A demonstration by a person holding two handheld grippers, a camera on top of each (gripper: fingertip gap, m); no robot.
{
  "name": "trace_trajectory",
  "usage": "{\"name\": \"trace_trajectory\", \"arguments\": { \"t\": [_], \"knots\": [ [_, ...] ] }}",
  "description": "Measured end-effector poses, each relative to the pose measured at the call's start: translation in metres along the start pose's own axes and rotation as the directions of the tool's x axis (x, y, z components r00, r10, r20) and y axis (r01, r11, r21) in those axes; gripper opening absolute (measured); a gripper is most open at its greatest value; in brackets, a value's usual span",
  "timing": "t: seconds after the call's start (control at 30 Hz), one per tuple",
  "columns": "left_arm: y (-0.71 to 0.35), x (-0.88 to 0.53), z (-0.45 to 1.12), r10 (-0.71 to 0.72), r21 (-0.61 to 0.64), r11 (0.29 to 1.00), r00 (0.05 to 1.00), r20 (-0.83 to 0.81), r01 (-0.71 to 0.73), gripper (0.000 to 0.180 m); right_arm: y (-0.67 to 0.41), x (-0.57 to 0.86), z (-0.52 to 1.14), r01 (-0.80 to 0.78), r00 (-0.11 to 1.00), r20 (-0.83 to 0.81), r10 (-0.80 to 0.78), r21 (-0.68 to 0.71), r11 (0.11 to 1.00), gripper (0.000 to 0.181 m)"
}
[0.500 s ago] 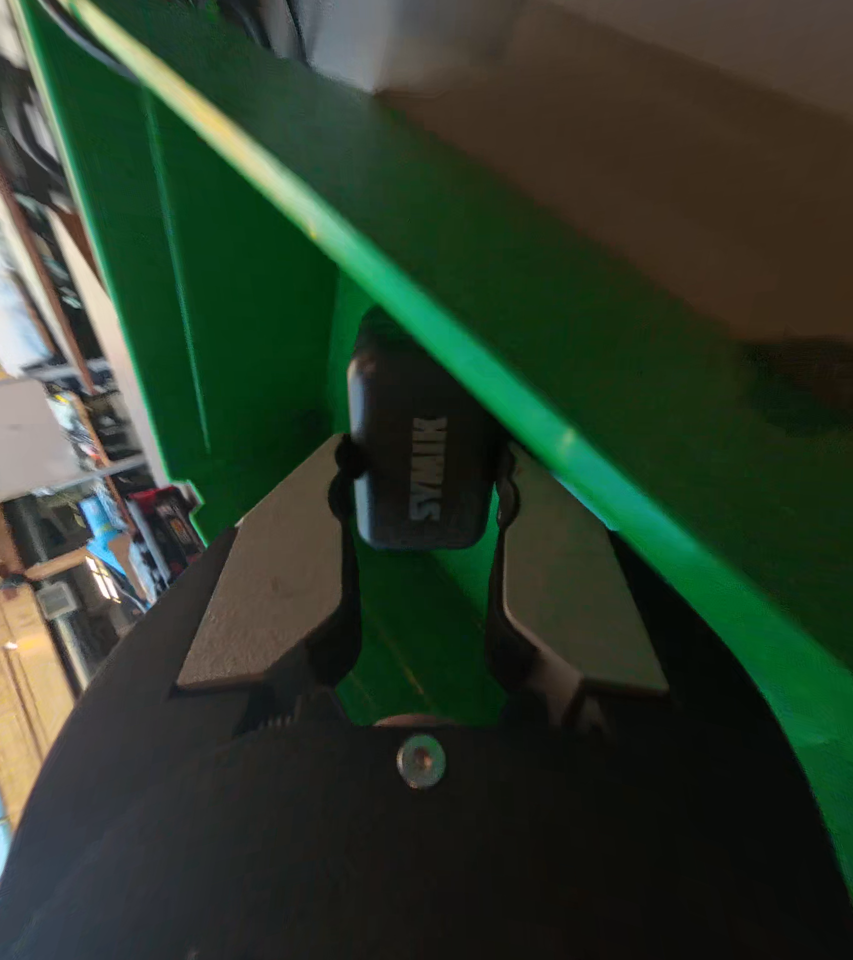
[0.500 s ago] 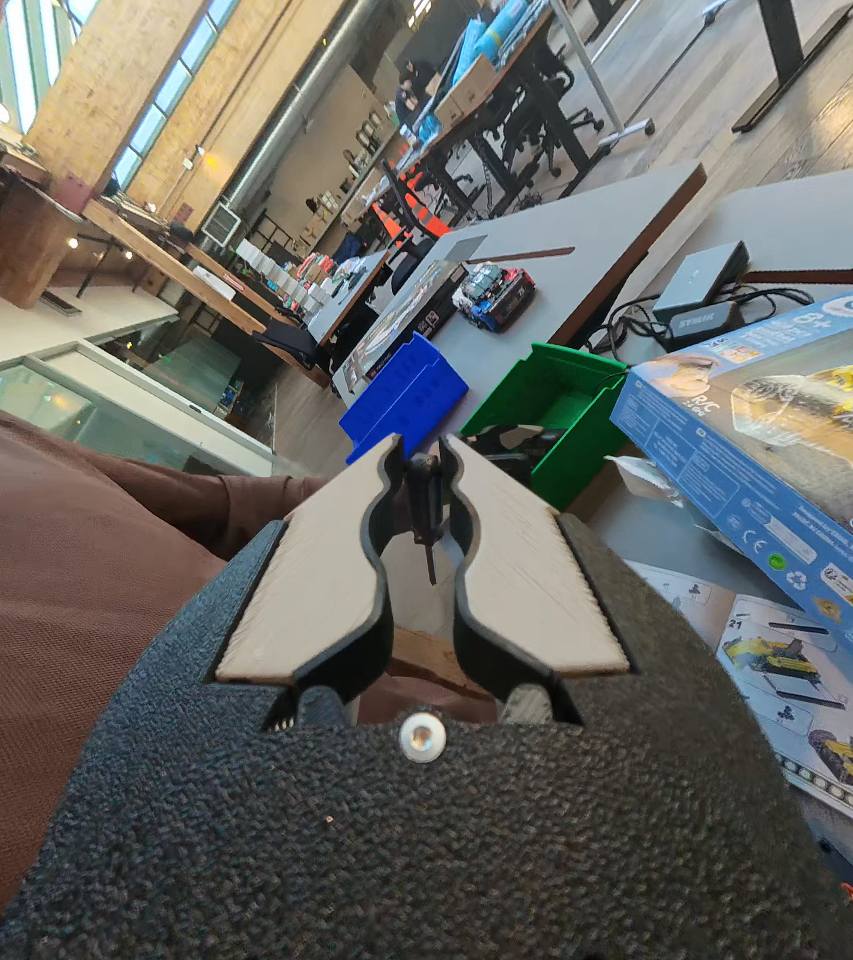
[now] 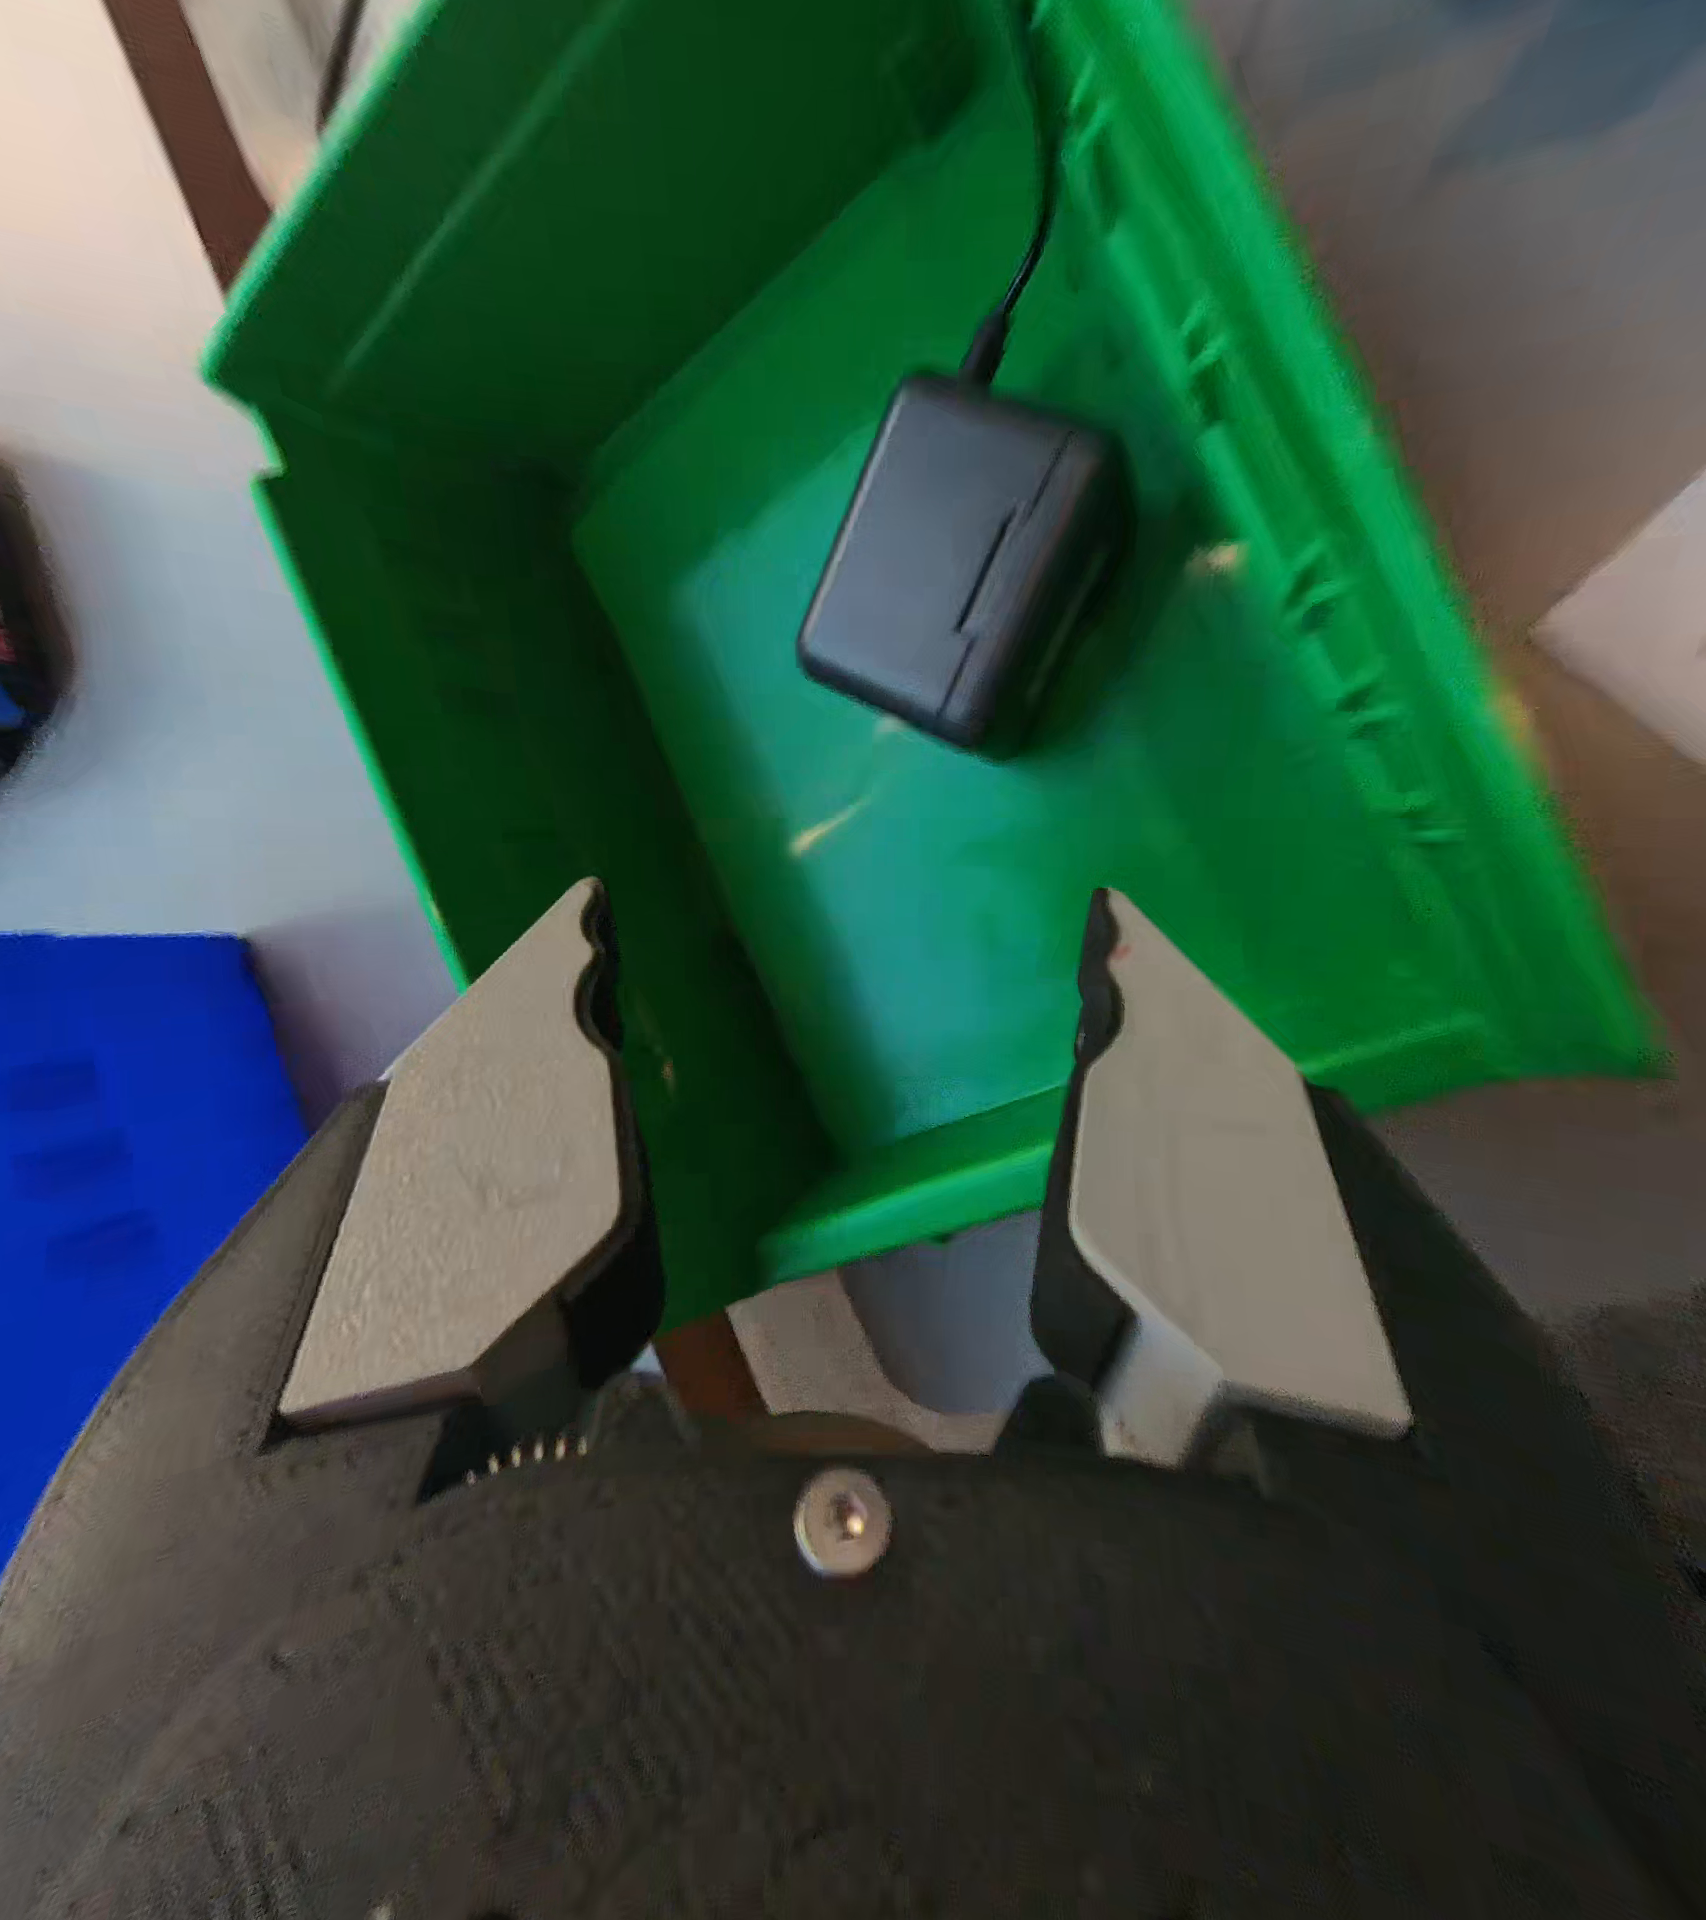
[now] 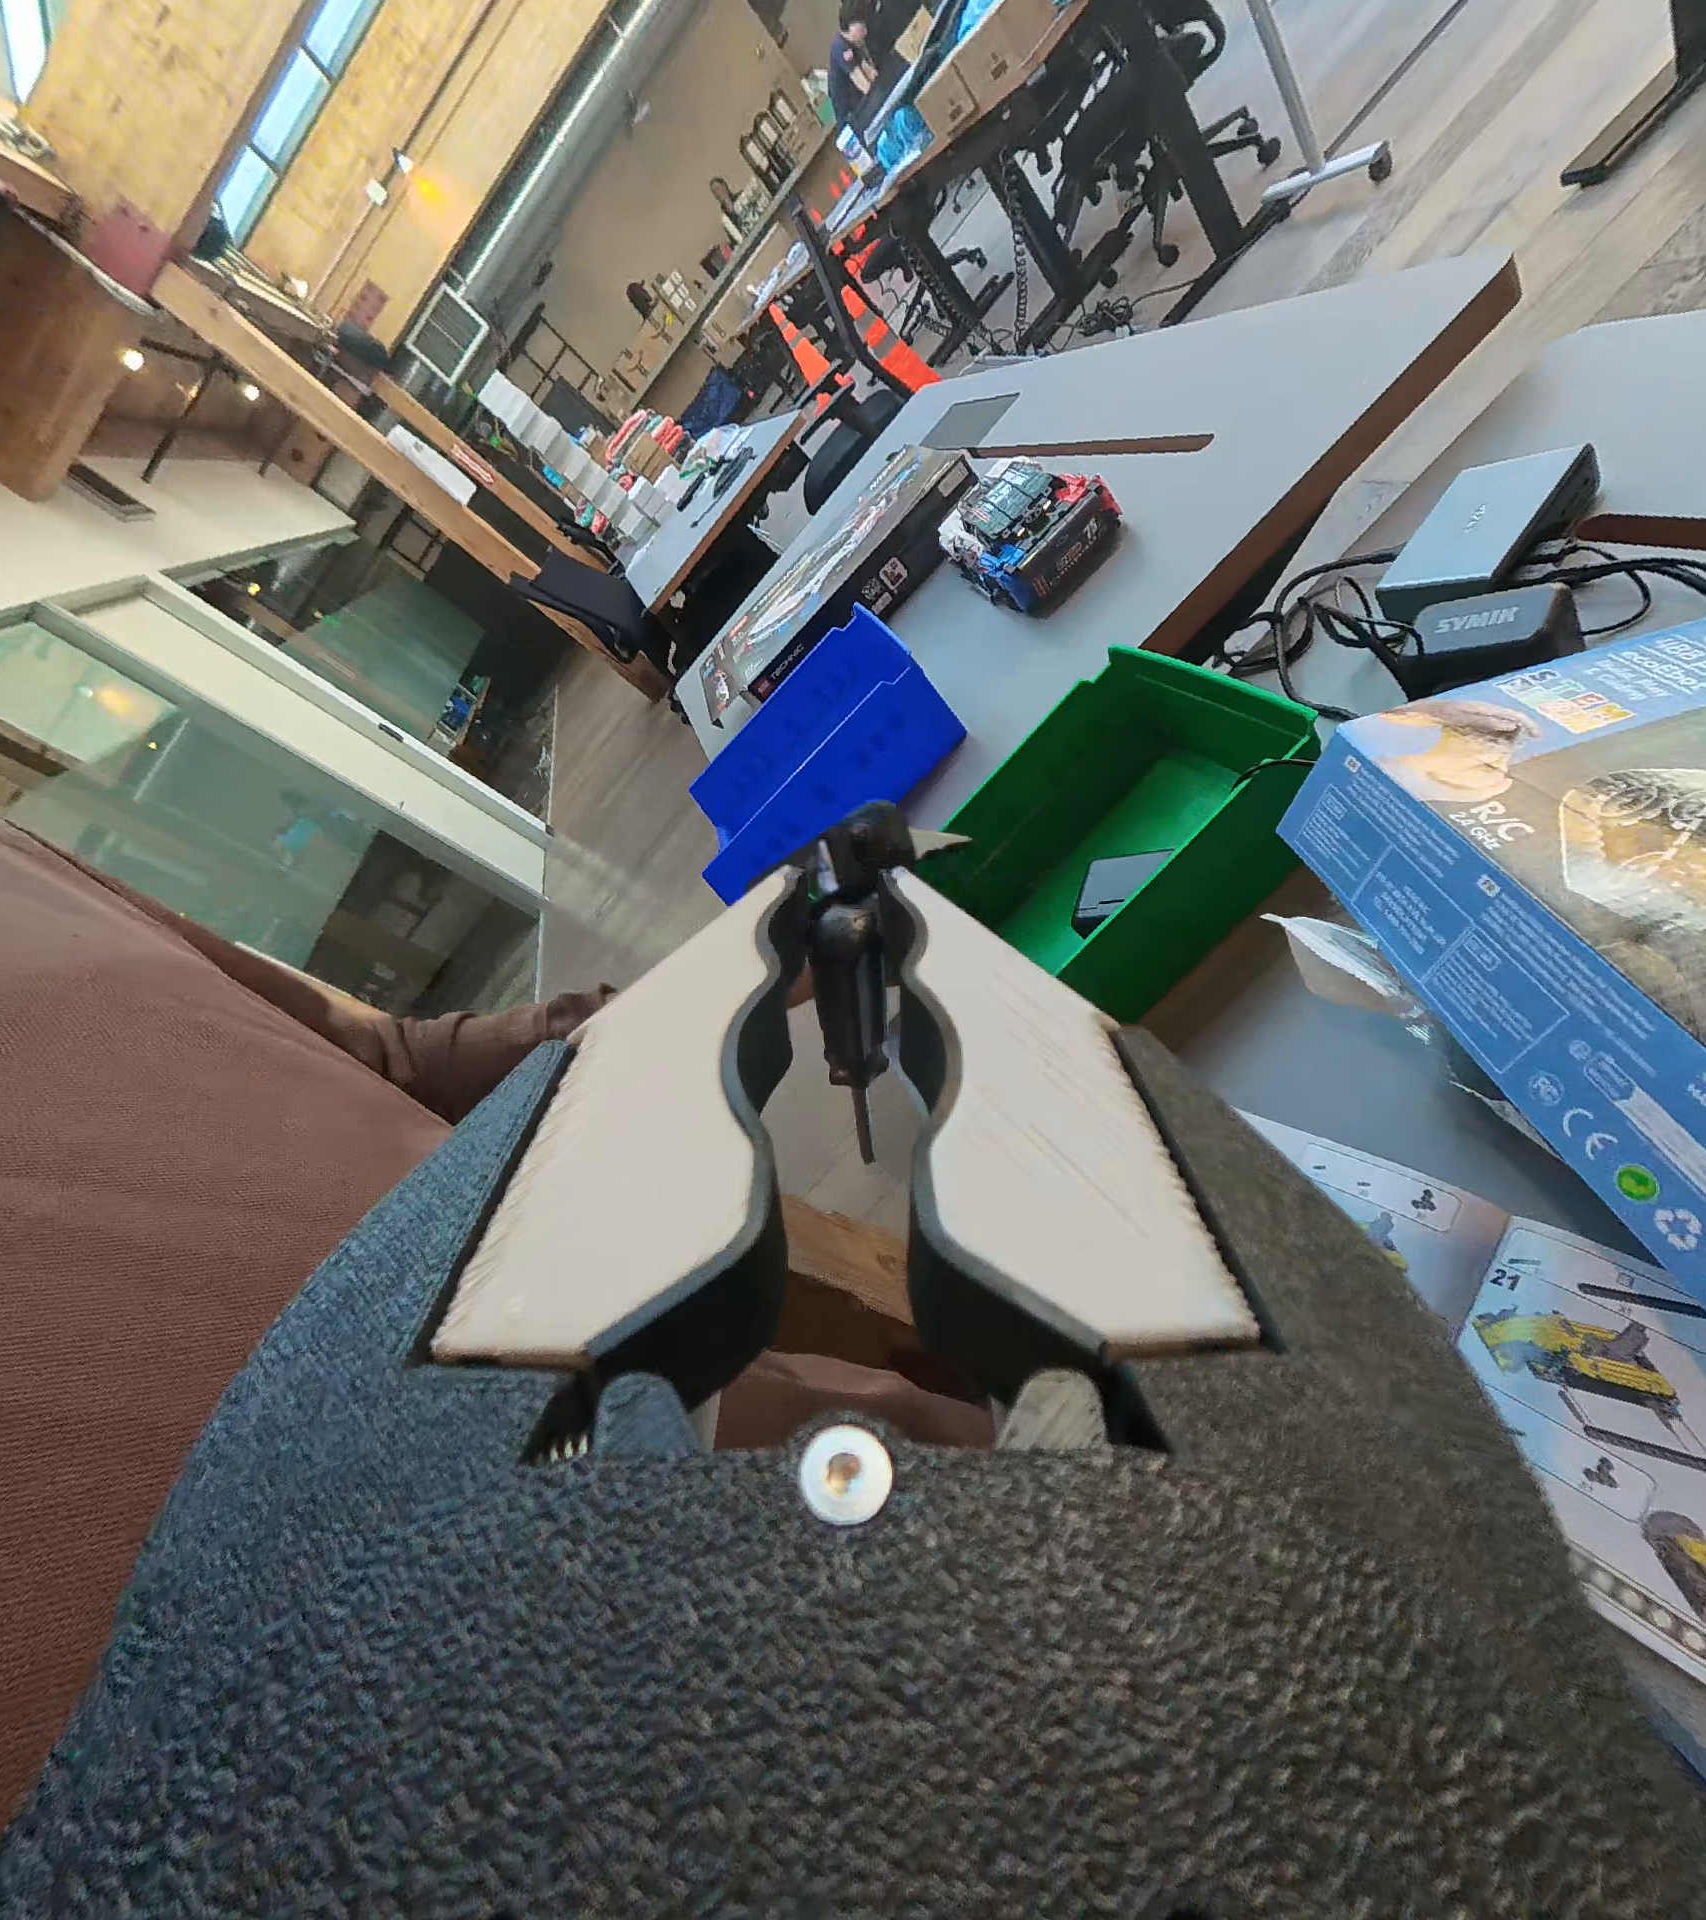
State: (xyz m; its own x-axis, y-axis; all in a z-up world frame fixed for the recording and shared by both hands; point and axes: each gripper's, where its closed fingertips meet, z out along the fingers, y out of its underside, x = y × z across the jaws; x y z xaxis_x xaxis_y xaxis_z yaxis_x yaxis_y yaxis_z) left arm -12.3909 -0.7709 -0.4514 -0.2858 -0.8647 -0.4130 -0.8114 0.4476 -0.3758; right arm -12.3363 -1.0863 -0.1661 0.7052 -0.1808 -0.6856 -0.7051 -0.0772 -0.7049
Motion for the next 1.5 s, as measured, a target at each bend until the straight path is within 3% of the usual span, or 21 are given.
{"name": "trace_trajectory", "arguments": {
  "t": [0.07, 0.1, 0.13, 0.2, 0.33, 0.43, 0.57, 0.73, 0.87, 0.97, 1.1, 1.23, 1.37, 1.5],
  "knots": [
    [-0.043, 0.027, -0.044, -0.009, 0.164, 0.985, 0.977, -0.213, 0.045, 0.084, -0.001, -0.002, 0.002, -0.01, 1.0, 0.025, 0.009, 0.022, 1.0, 0.012],
    [-0.07, 0.048, -0.071, 0.008, 0.261, 0.961, 0.935, -0.353, 0.091, 0.069, -0.001, -0.003, 0.004, -0.015, 0.999, 0.039, 0.014, 0.027, 1.0, 0.012],
    [-0.095, 0.073, -0.101, 0.059, 0.348, 0.928, 0.865, -0.498, 0.137, 0.061, -0.001, -0.004, 0.007, -0.017, 0.999, 0.051, 0.016, 0.026, 1.0, 0.011],
    [-0.134, 0.113, -0.157, 0.148, 0.433, 0.864, 0.691, -0.707, 0.257, 0.061, 0.002, -0.006, 0.014, -0.01, 0.997, 0.074, 0.008, 0.016, 1.0, 0.012],
    [-0.178, 0.169, -0.224, 0.213, 0.35, 0.829, 0.332, -0.919, 0.437, 0.064, 0.004, -0.011, 0.018, 0.03, 0.993, 0.115, -0.031, 0.01, 1.0, 0.012],
    [-0.202, 0.194, -0.247, 0.205, 0.274, 0.813, 0.188, -0.961, 0.514, 0.057, 0.007, -0.015, 0.014, 0.05, 0.989, 0.139, -0.052, 0.017, 0.999, 0.012],
    [-0.217, 0.233, -0.259, 0.201, 0.259, 0.862, 0.173, -0.964, 0.436, 0.046, 0.01, -0.016, -0.005, 0.091, 0.983, 0.157, -0.096, 0.041, 0.995, 0.011],
    [-0.242, 0.273, -0.261, 0.188, 0.286, 0.892, 0.29, -0.939, 0.349, 0.038, 0.003, -0.006, -0.054, 0.086, 0.974, 0.198, -0.107, 0.112, 0.99, 0.012],
    [-0.272, 0.317, -0.273, 0.171, 0.286, 0.895, 0.328, -0.929, 0.343, 0.038, 0.008, 0.011, -0.111, 0.079, 0.972, 0.207, -0.107, 0.141, 0.987, 0.012],
    [-0.288, 0.364, -0.277, 0.129, 0.232, 0.918, 0.311, -0.942, 0.321, 0.035, 0.012, 0.02, -0.157, 0.065, 0.969, 0.225, -0.106, 0.182, 0.981, 0.012],
    [-0.298, 0.414, -0.287, 0.101, 0.173, 0.95, 0.265, -0.959, 0.262, 0.011, 0.018, 0.04, -0.207, -0.005, 0.967, 0.25, -0.057, 0.24, 0.971, 0.011],
    [-0.306, 0.438, -0.287, 0.089, 0.153, 0.969, 0.304, -0.948, 0.193, 0.019, 0.027, 0.051, -0.246, -0.063, 0.969, 0.247, -0.008, 0.278, 0.958, 0.011],
    [-0.316, 0.452, -0.286, 0.087, 0.136, 0.977, 0.275, -0.957, 0.163, 0.033, 0.036, 0.063, -0.269, -0.07, 0.977, 0.211, 0.007, 0.292, 0.954, 0.011],
    [-0.329, 0.458, -0.29, 0.128, 0.163, 0.975, 0.214, -0.968, 0.153, 0.034, 0.031, 0.066, -0.274, -0.066, 0.985, 0.17, 0.01, 0.329, 0.942, 0.011]
  ]
}}
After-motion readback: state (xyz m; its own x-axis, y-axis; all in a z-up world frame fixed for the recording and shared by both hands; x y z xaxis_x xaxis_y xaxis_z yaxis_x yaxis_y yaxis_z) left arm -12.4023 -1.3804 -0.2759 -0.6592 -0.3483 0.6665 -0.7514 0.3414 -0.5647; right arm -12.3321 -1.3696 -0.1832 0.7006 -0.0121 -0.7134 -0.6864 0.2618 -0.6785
